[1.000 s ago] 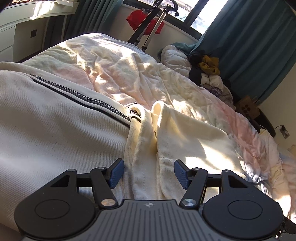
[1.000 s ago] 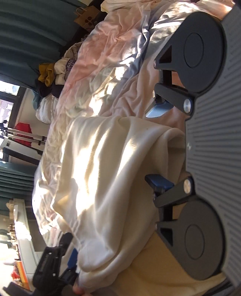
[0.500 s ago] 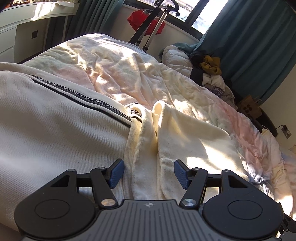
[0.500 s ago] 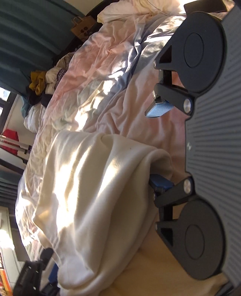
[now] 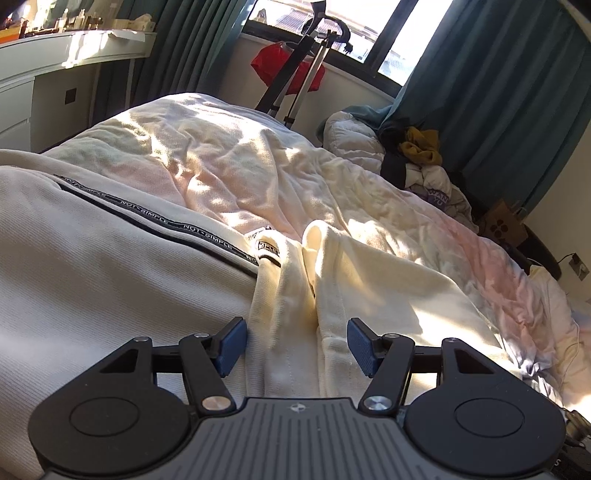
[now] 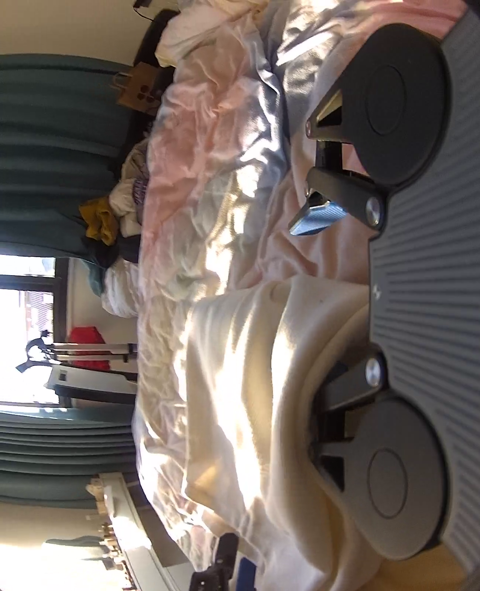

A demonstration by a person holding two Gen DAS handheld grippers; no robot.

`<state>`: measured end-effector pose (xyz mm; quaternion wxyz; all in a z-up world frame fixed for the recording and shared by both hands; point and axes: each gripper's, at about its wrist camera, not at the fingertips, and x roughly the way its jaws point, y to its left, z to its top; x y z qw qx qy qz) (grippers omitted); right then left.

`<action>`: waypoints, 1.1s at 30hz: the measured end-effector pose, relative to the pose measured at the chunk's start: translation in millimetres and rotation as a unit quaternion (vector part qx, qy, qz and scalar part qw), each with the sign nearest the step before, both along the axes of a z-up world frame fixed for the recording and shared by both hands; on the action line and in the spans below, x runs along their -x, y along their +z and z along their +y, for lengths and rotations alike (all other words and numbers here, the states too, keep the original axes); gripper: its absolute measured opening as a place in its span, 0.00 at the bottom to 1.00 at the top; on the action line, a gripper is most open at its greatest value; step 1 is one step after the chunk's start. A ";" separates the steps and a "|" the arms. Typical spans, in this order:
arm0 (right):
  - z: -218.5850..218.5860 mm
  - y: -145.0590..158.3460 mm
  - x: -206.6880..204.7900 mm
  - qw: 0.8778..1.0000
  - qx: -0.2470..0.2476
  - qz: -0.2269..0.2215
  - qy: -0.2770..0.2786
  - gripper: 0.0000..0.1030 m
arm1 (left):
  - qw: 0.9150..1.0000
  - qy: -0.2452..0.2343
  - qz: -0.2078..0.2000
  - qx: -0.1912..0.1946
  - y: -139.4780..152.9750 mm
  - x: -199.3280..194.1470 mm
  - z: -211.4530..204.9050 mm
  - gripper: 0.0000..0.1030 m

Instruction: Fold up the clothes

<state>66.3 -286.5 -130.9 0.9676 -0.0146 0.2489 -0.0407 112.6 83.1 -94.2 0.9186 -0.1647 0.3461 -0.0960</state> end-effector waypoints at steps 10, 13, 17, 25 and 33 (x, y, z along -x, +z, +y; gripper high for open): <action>-40.7 -18.3 -6.2 0.993 -0.054 0.050 -0.089 0.67 | 1.000 -0.014 -0.004 0.003 -5.0 -7.1 -4.6 0.59; -31.4 -11.7 5.2 0.993 -0.064 0.065 -0.073 0.67 | 1.000 -0.018 -0.005 0.004 -6.5 -9.2 -5.9 0.58; -21.5 2.8 31.1 0.994 -0.077 0.064 -0.053 0.67 | 1.000 -0.023 -0.007 0.005 -8.5 -12.0 -7.8 0.47; -3.7 35.0 104.2 0.994 -0.103 -0.043 0.001 0.67 | 0.998 -0.053 0.015 0.026 -11.2 -37.2 -13.2 0.43; 19.7 32.4 44.4 0.993 -0.084 -0.066 0.059 0.68 | 0.996 -0.069 0.036 0.043 -17.2 -71.9 -21.6 0.09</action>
